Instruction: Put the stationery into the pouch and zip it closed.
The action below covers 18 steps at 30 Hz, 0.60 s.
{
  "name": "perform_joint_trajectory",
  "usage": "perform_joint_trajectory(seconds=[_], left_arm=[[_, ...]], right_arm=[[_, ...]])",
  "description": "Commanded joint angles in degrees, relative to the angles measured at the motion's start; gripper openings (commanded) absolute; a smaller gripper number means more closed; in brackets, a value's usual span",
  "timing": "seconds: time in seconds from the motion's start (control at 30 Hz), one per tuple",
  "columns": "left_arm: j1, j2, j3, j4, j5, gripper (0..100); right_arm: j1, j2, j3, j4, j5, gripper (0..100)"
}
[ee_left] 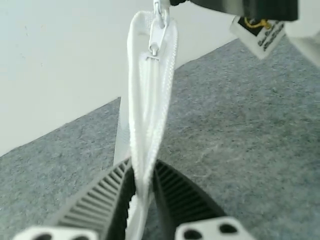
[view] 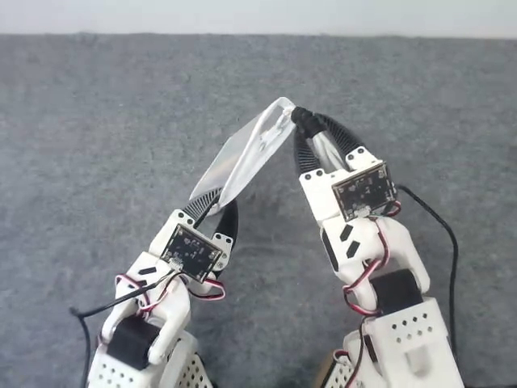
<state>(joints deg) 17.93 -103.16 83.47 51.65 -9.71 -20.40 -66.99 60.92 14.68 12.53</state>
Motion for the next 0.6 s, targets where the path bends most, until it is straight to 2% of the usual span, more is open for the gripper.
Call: perform_joint_trajectory(seconds=[0.0, 0.2, 0.57], left_arm=[[-0.79, -1.23, -1.45, 1.14, 0.62, 1], [-0.79, -1.23, -0.75, 0.88, 0.53, 1], [-2.20, -1.23, -0.84, 0.88, 0.53, 1]], right_arm=[[4.53, -0.04, -5.01, -2.07, -0.79, 0.6], [7.16, -0.04, -5.01, -2.07, -0.79, 0.6], [7.43, 3.30, -3.69, -5.76, -0.44, 0.6]])
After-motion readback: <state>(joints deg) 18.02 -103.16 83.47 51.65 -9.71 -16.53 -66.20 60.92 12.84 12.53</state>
